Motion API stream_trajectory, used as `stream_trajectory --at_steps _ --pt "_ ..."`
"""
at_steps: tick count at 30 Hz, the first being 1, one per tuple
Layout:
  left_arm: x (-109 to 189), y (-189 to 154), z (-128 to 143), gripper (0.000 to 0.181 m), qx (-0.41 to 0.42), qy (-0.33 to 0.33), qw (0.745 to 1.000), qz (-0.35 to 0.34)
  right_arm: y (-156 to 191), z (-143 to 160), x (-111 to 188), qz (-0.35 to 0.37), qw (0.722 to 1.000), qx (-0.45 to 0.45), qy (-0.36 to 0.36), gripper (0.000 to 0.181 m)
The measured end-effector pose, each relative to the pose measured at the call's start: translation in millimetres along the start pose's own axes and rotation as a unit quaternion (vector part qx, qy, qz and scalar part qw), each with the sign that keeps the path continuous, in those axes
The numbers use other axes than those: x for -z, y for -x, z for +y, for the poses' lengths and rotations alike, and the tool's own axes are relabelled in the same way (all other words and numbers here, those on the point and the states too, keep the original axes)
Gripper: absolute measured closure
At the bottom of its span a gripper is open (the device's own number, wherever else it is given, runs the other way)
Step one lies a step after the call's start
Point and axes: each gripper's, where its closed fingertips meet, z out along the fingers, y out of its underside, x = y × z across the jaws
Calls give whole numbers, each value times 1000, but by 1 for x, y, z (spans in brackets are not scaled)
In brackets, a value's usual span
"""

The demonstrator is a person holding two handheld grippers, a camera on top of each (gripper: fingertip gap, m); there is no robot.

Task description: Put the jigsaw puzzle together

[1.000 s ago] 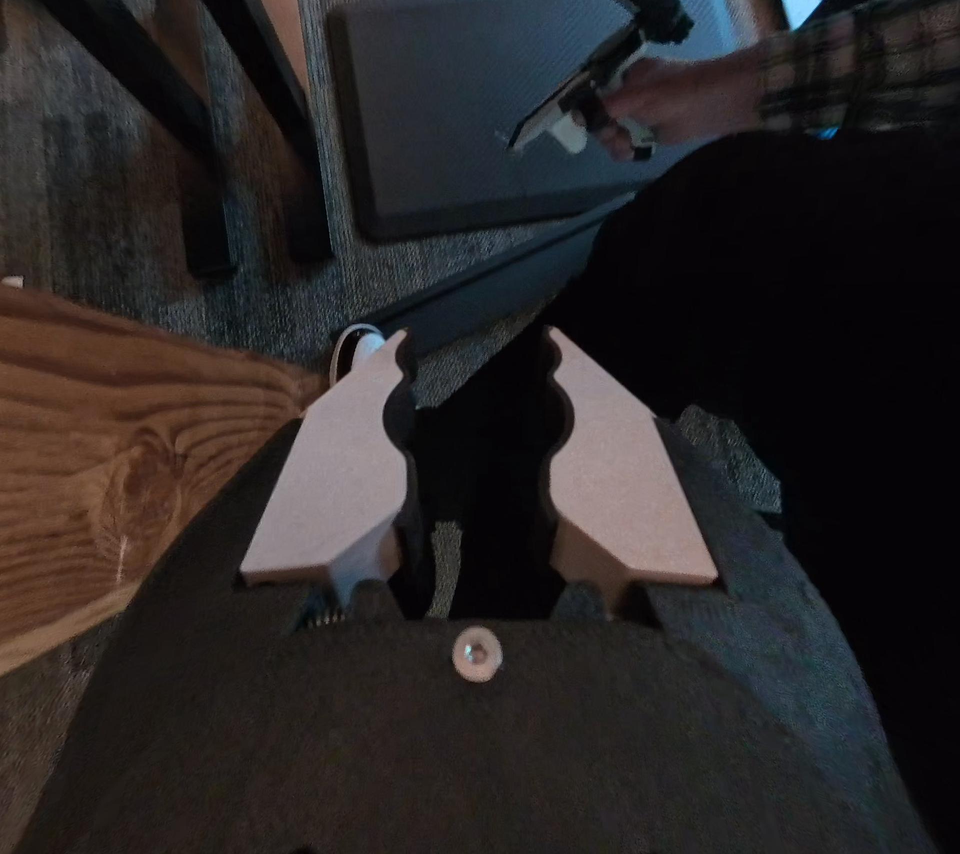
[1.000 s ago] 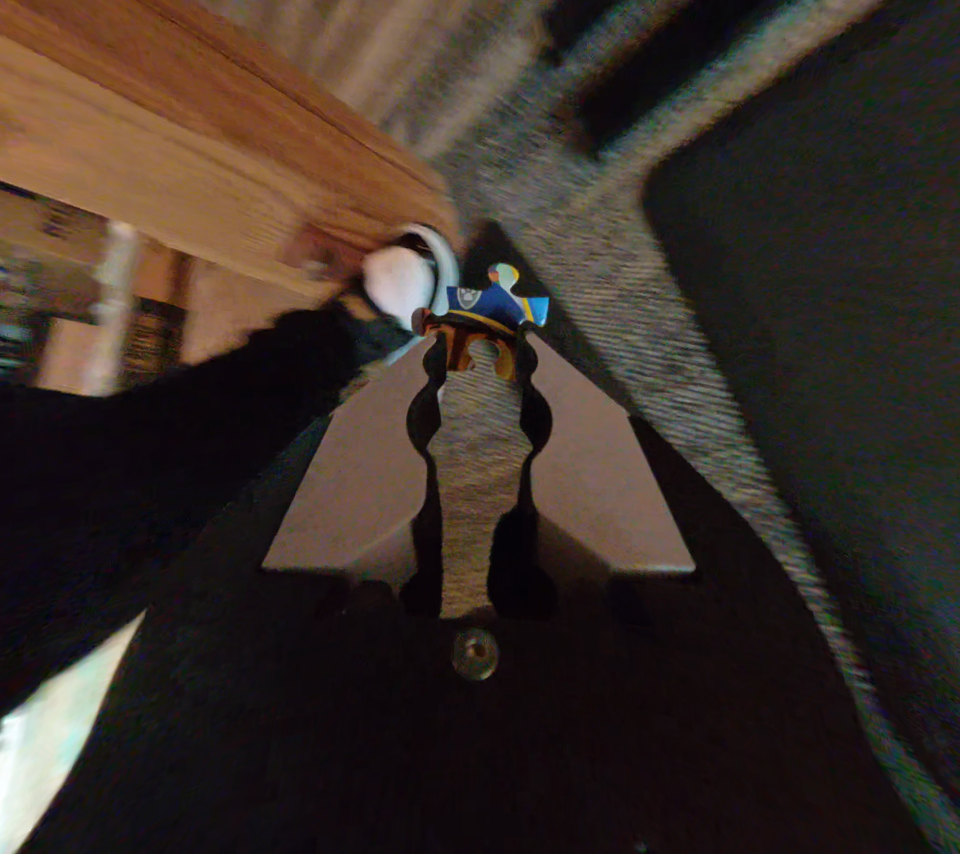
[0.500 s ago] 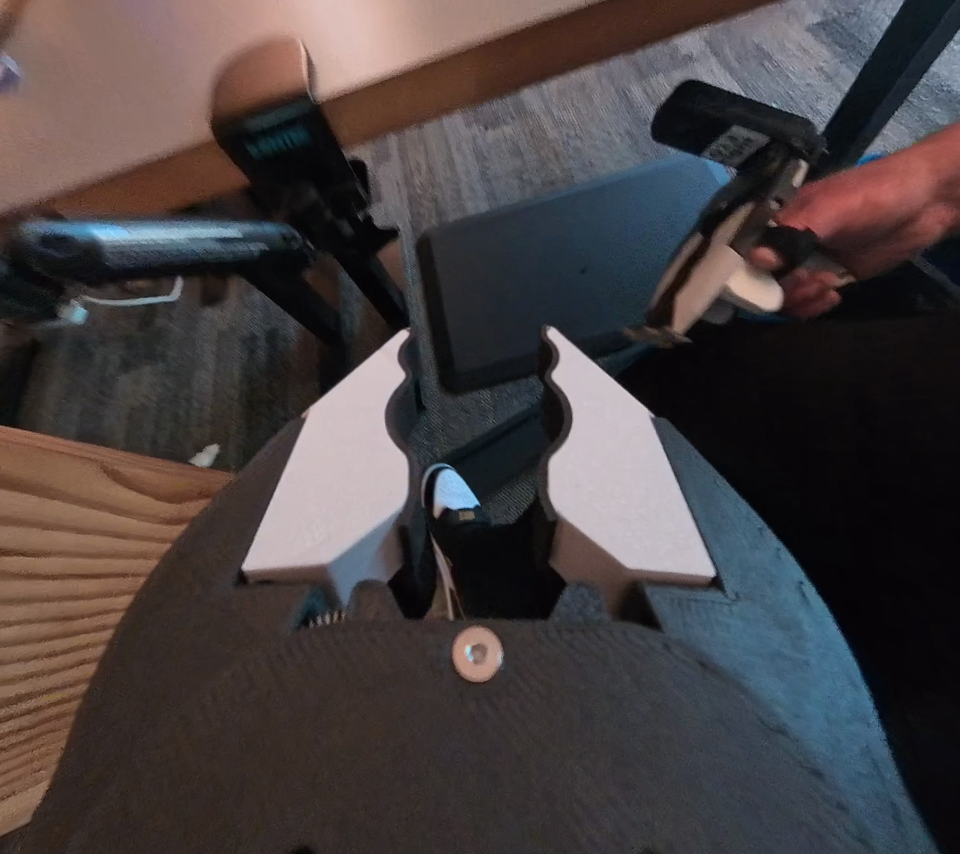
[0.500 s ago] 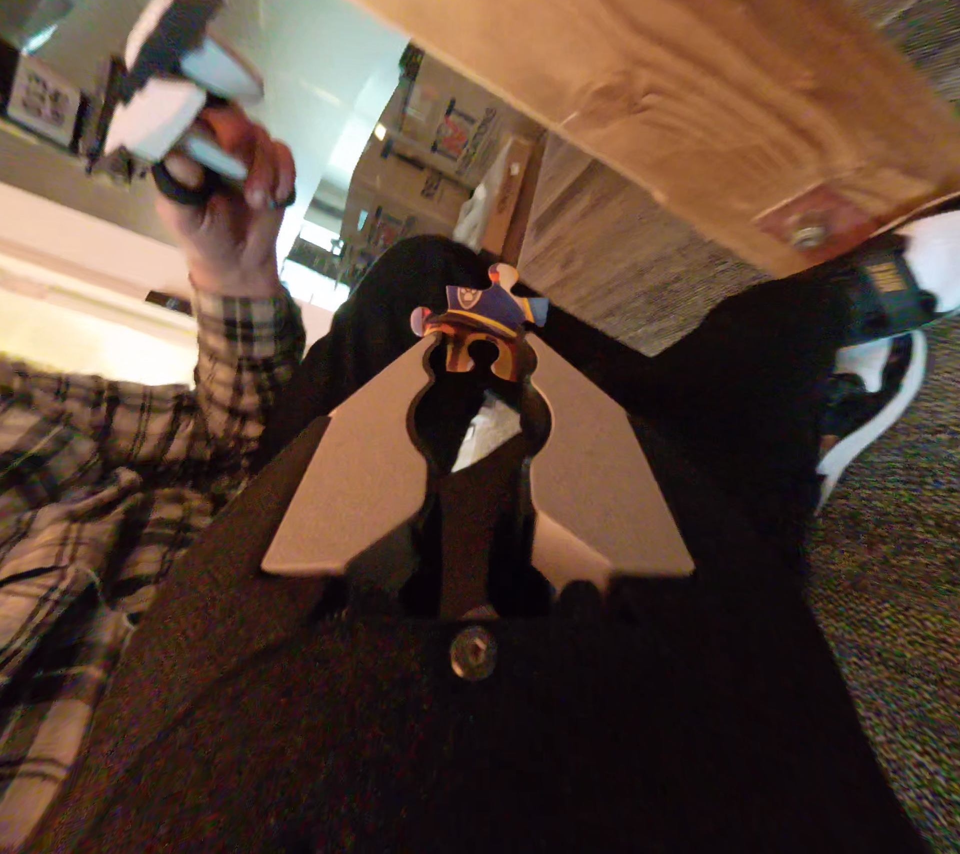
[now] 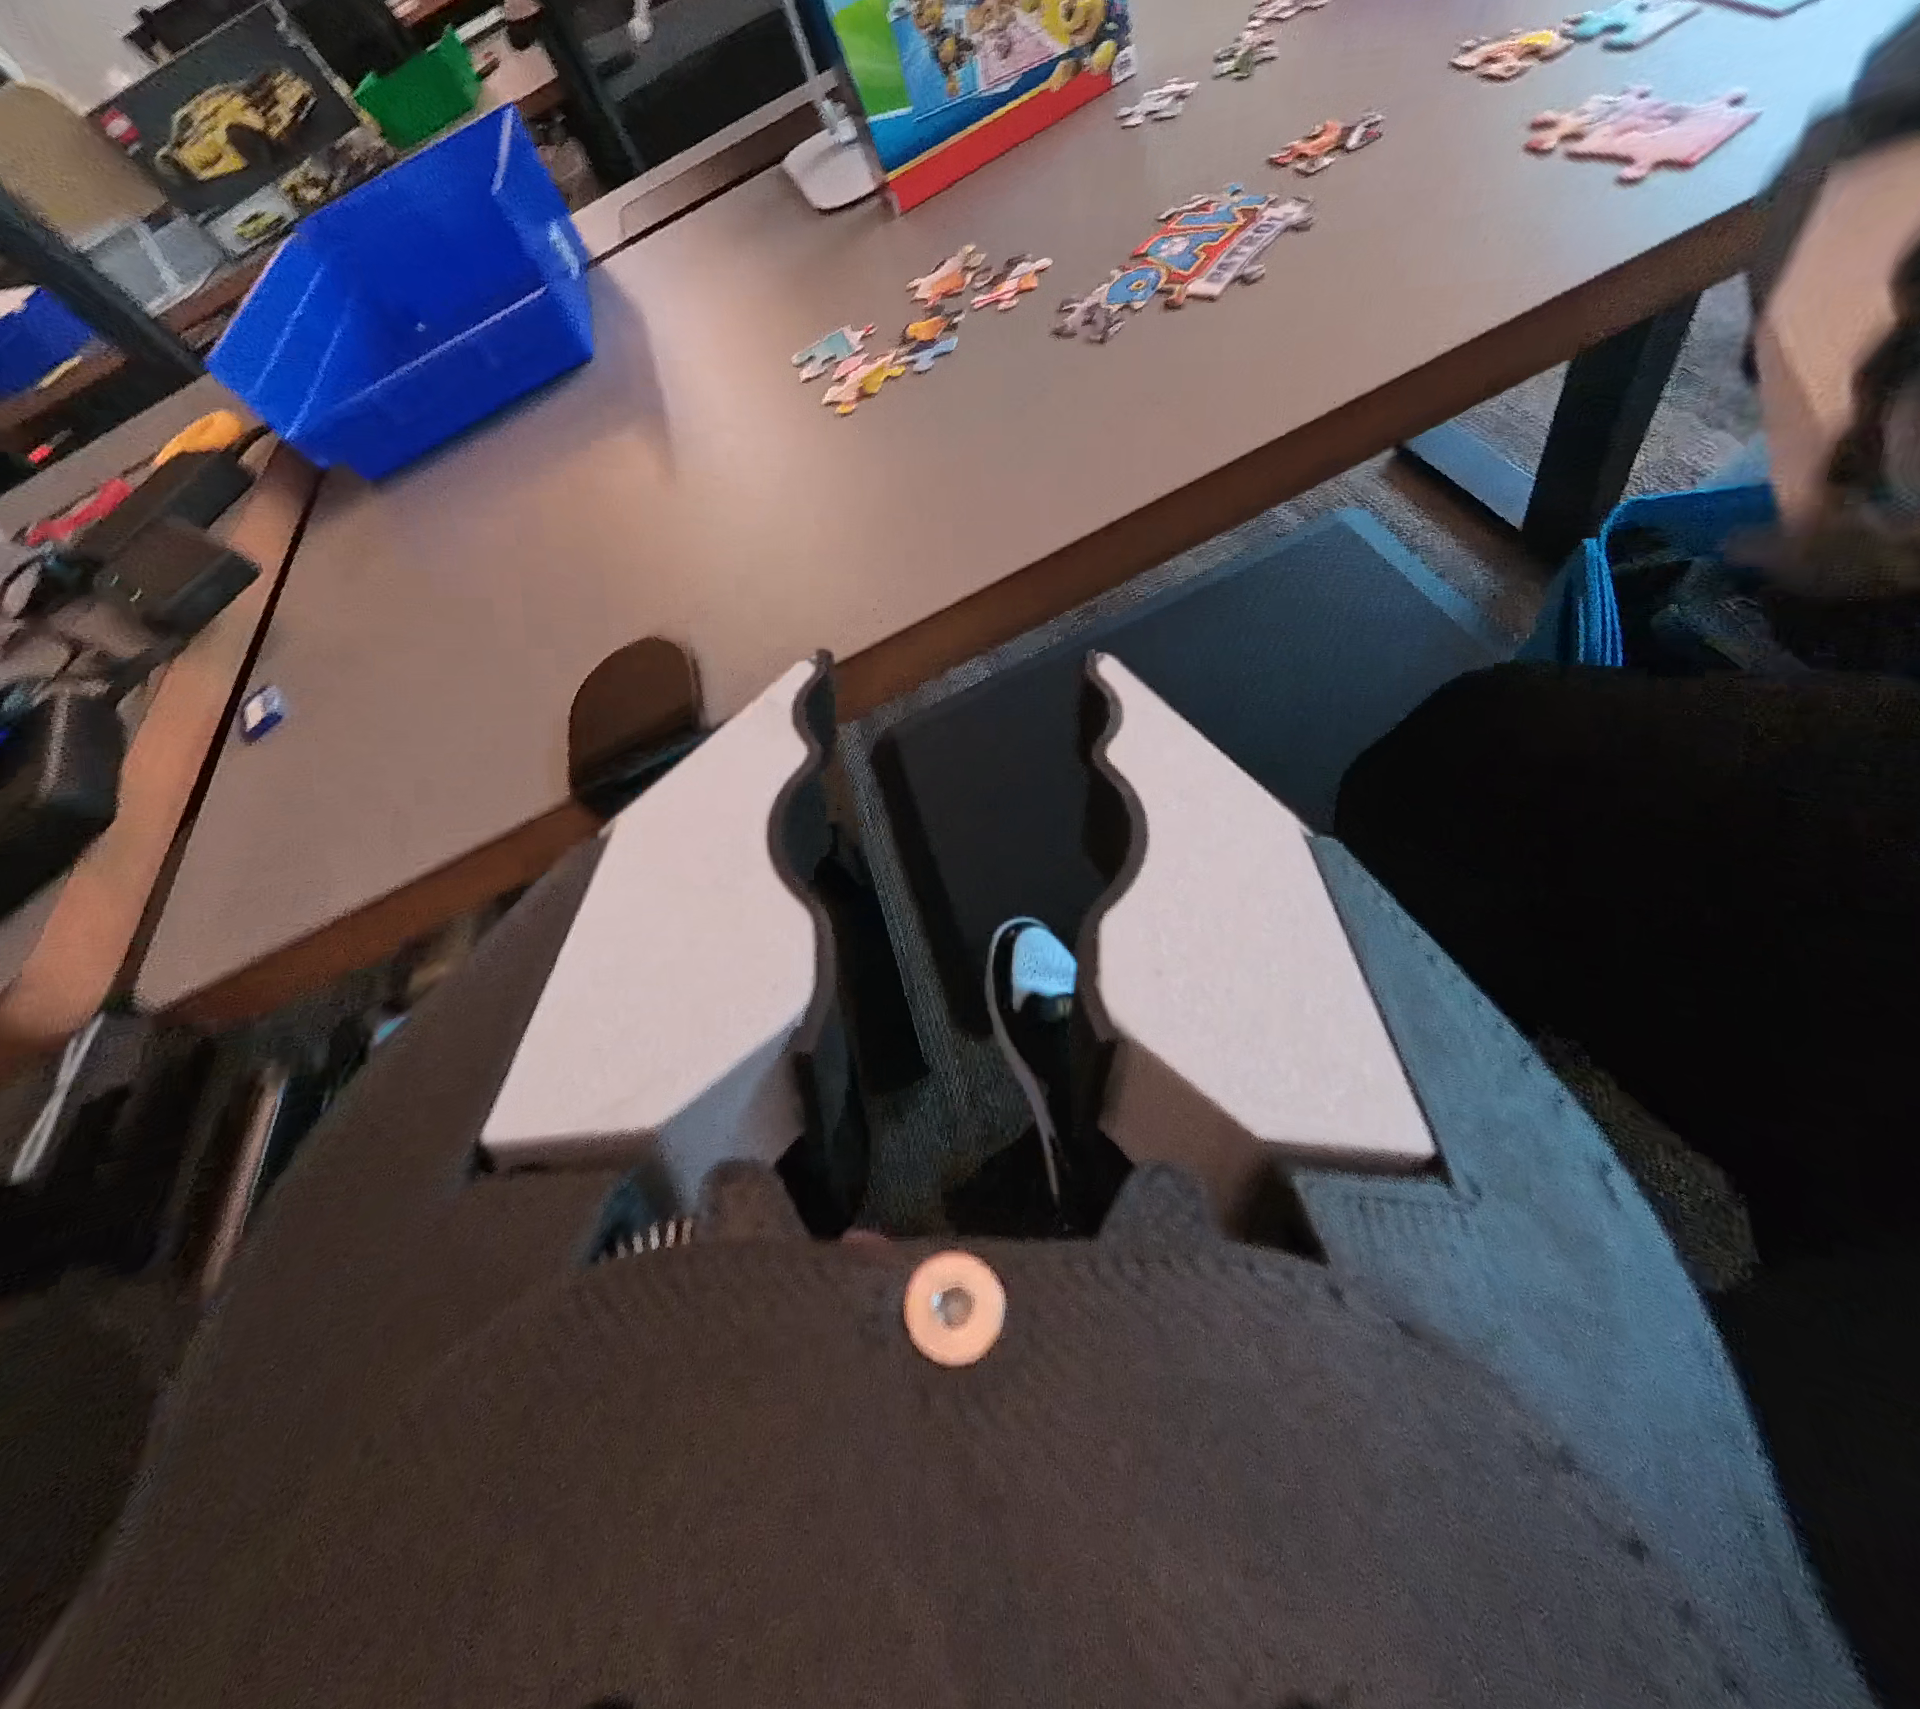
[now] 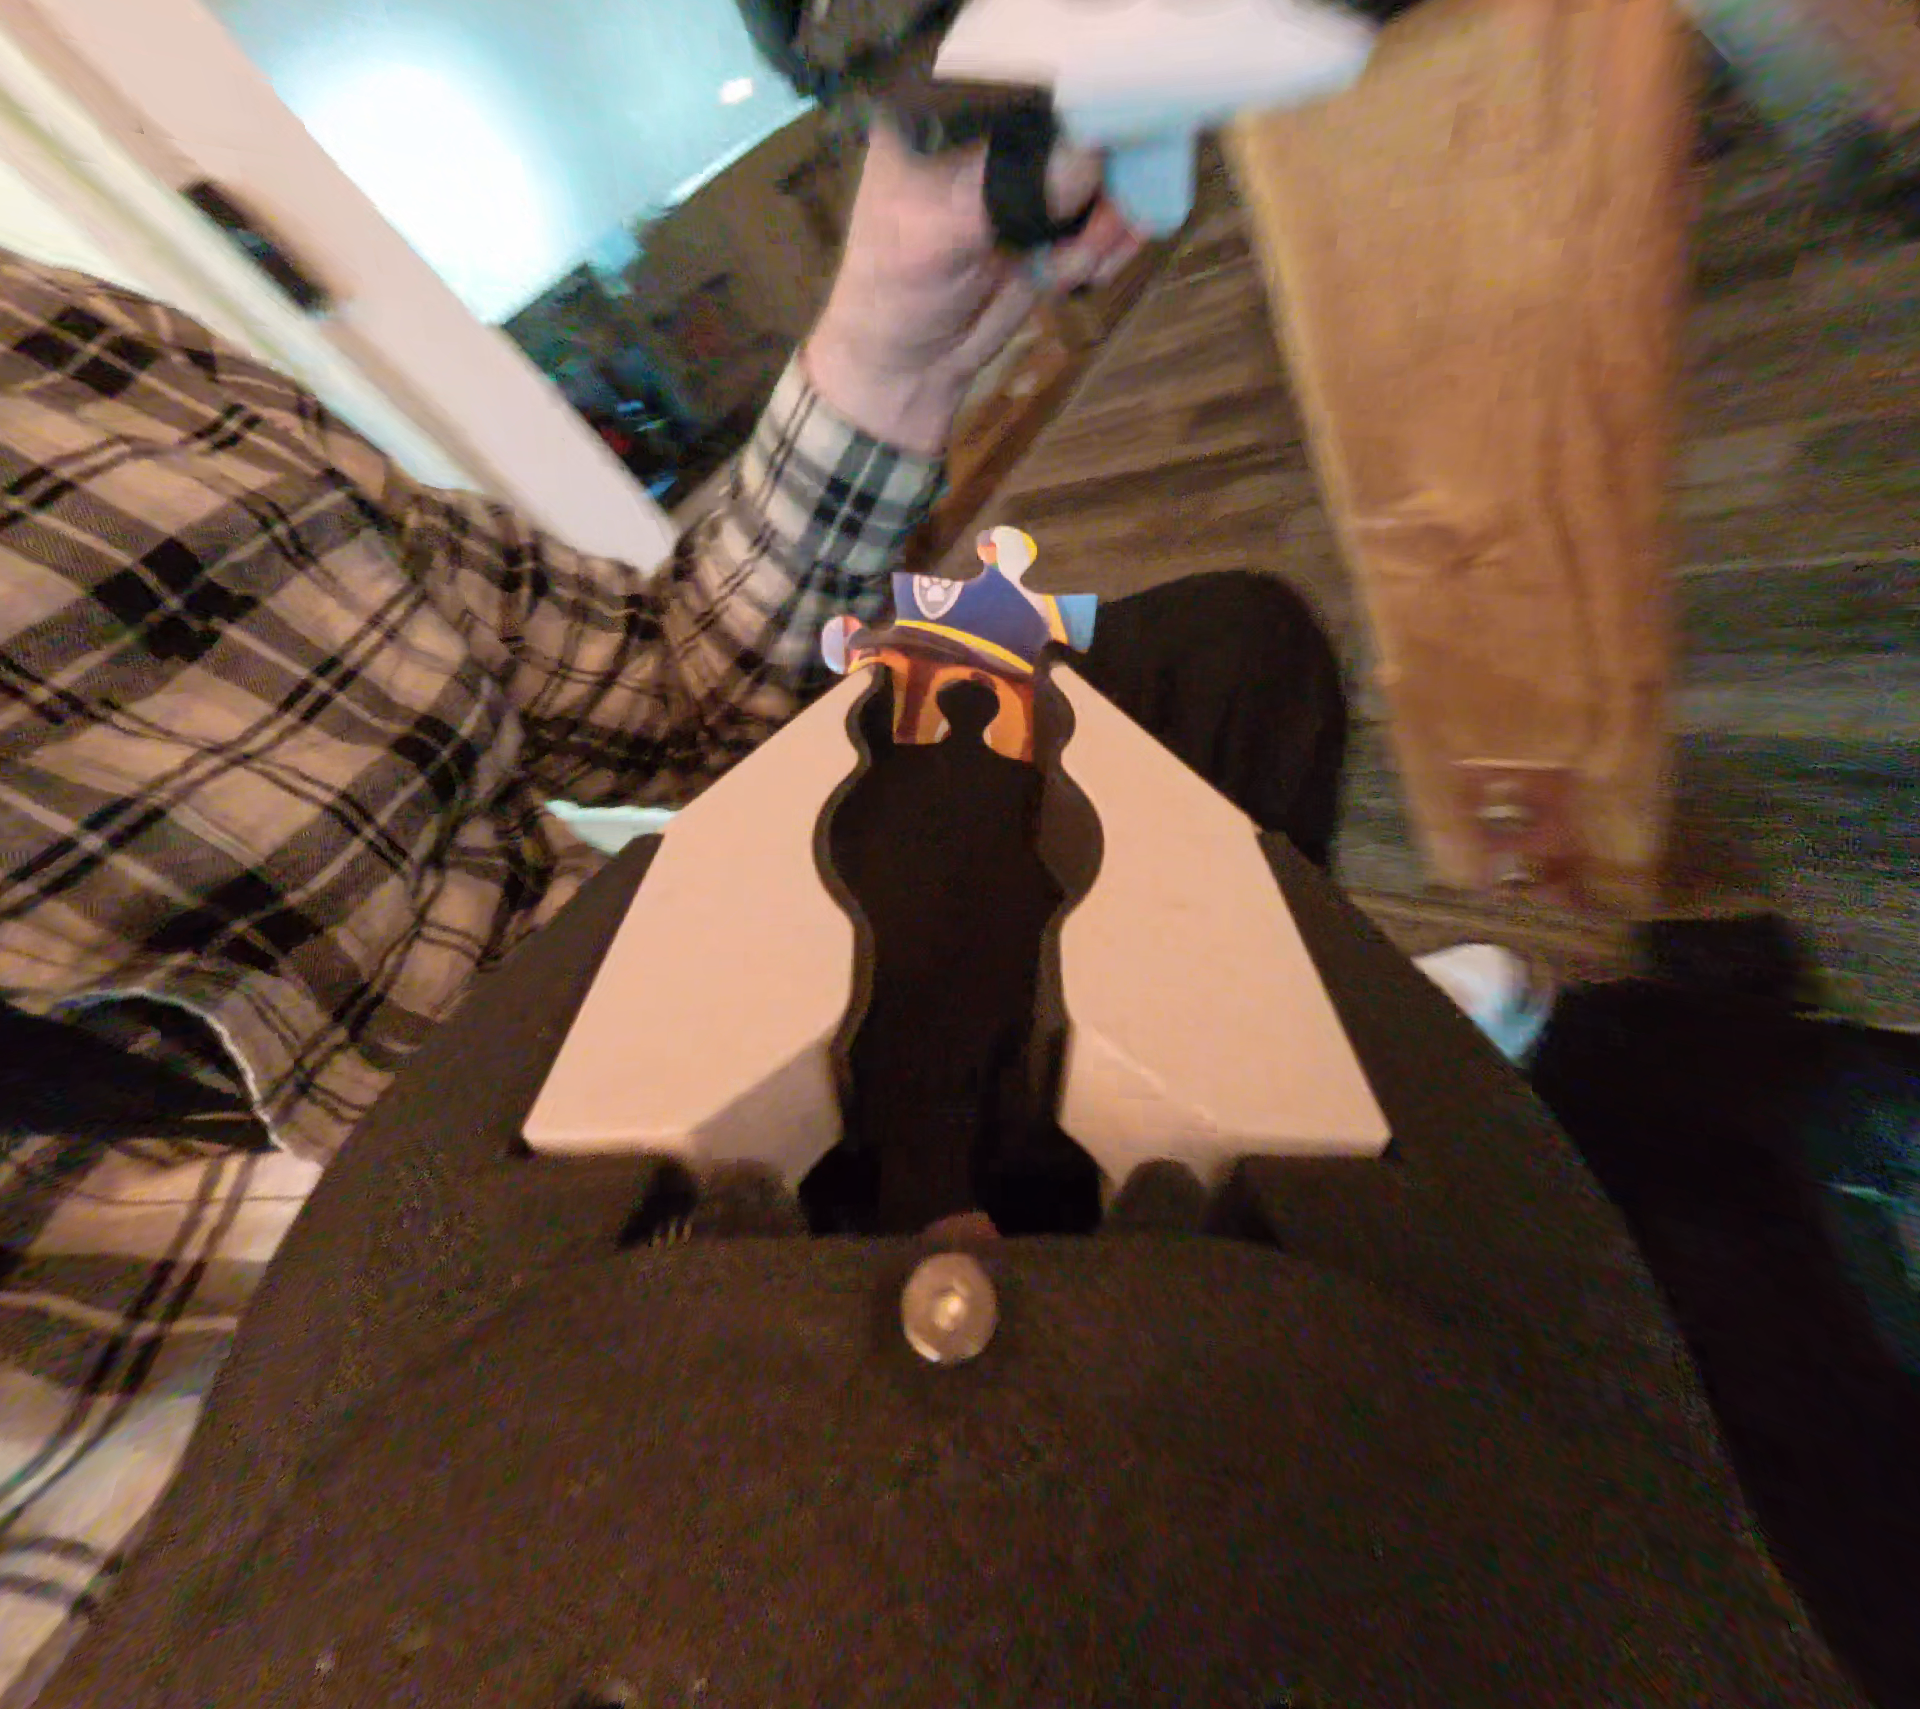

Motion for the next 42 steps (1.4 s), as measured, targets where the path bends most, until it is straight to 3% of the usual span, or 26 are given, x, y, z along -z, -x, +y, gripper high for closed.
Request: stream_trajectory --at_steps 3,7,11,17,20,22,25,28,34,39,42 --pt "-42 -3 -9 135 -23 -12 999 45 -43 -34 75 171 984 53 3 156" --pt "-114 -11 -19 133 -66 -9 992 109 -111 -59 196 412 898 123 98 156" --pt "-164 -23 -33 131 -94 -12 983 158 -158 -45 251 456 872 47 170 156" --pt "-208 -27 -43 128 -77 -3 977 198 -193 0 255 453 849 -1 273 156" --pt "-223 -27 -46 129 -57 8 979 198 -193 3 246 438 860 -10 262 154" --pt "-228 -32 -44 127 -43 26 977 206 -189 1 252 444 857 -3 263 140" --pt "-231 -31 -36 128 -80 59 978 182 -172 -3 251 416 880 1 229 140" --pt "-232 -19 -28 128 -70 67 980 171 -171 -4 260 425 878 13 220 140" --pt "-240 7 -7 124 0 57 977 205 -193 -45 283 461 868 33 180 146" --pt "-239 -3 -14 133 26 40 960 274 -228 -74 289 464 864 13 196 143" --pt "-240 -10 -12 130 56 62 947 310 -224 -100 287 462 869 16 174 144"
